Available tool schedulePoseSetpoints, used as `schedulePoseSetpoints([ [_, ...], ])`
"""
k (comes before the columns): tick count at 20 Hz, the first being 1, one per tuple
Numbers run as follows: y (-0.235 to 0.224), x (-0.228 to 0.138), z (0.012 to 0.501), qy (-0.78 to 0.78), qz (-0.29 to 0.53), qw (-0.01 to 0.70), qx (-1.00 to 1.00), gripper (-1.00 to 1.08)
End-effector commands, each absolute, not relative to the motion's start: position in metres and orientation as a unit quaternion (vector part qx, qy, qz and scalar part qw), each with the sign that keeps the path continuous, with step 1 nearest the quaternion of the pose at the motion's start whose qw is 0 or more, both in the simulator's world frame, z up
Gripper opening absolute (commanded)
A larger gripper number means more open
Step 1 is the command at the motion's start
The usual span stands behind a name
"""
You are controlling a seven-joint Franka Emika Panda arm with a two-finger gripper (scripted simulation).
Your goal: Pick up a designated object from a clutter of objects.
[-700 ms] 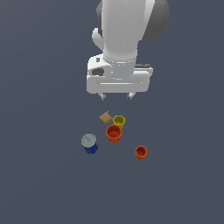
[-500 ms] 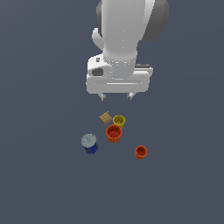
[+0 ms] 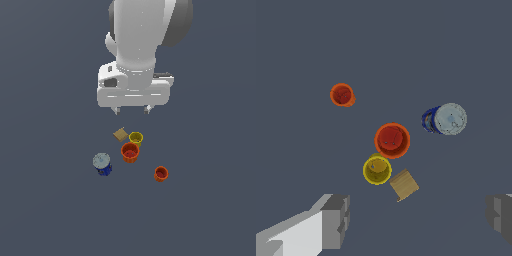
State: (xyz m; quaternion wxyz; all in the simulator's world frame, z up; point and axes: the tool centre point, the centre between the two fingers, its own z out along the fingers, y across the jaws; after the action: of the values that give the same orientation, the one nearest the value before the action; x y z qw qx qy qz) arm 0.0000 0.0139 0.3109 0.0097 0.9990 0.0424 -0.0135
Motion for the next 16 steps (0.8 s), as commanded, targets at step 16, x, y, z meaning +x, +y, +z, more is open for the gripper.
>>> schedulePoseSetpoints([
  [16,-0.031,0.040,0.241,-0.032,-0.009,-0.001,0.999,1.00],
])
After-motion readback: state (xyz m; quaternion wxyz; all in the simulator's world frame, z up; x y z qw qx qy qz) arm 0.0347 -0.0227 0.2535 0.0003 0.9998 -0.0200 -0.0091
